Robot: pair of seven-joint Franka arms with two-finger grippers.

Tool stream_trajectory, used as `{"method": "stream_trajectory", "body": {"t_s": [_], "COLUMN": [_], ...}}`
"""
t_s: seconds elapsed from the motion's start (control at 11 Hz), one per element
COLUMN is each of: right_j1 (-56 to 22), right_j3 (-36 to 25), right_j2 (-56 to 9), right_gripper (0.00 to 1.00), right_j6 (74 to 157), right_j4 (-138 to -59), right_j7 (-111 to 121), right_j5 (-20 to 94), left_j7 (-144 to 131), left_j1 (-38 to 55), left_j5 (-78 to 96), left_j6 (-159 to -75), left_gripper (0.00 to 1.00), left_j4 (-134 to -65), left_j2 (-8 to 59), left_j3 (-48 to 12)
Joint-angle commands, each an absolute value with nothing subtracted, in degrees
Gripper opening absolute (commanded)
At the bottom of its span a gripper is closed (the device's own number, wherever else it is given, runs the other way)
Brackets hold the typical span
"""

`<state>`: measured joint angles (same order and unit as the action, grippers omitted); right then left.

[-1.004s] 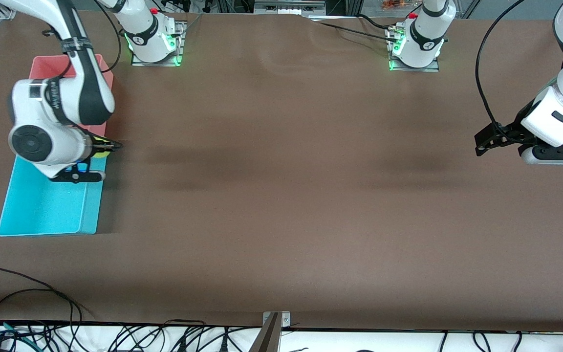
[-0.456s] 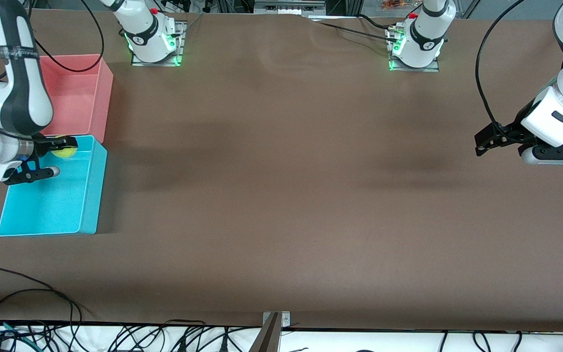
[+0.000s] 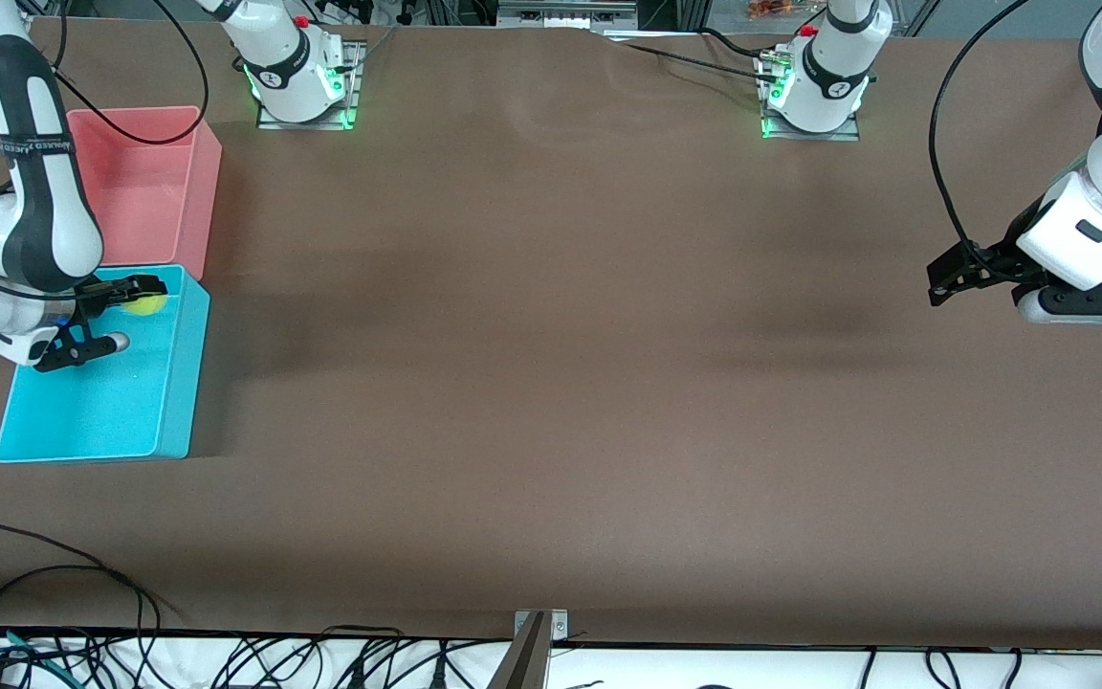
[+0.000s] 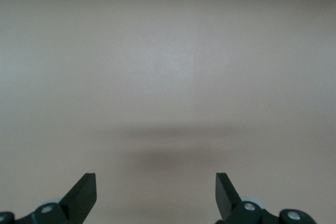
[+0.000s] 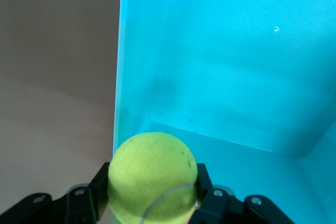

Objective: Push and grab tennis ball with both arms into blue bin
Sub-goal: 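Carry the tennis ball with the right gripper over the cyan bin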

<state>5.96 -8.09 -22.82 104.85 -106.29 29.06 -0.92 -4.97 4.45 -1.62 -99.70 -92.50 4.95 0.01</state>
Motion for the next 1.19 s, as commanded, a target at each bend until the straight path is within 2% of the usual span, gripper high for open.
{"method": "stream_trajectory", "body": {"t_s": [0.0,0.82,0.91,1.09], "right_j1": [8.61,12.13,12.13,12.13], "right_j3": [-7.65,-7.56,-7.56,-7.56], "right_j2": [-26.18,-30.76,-30.94,-31.02], "right_gripper": [0.52,0.52,0.60,1.00], "right_j6": [105.90,105.82,105.56,105.03], "right_j4": [-104.59,-104.59,-104.50,-103.02], "right_j7": [35.66,41.40,41.22,40.70], "right_j5": [3.67,6.42,6.42,6.50], "left_j7": [-4.22,-4.57,-4.57,-4.66], "left_j1": [5.19,5.62,5.80,6.24], "left_j5": [-2.29,-2.20,-2.20,-2.20], "left_j6": [-96.42,-96.42,-96.42,-96.42], "left_gripper": [1.00,1.00,1.00,1.00], "left_j4": [-88.95,-88.95,-88.95,-88.86], "left_j2": [5.63,5.71,5.63,5.36], "left_j3": [-0.53,-0.44,-0.35,-0.18]}}
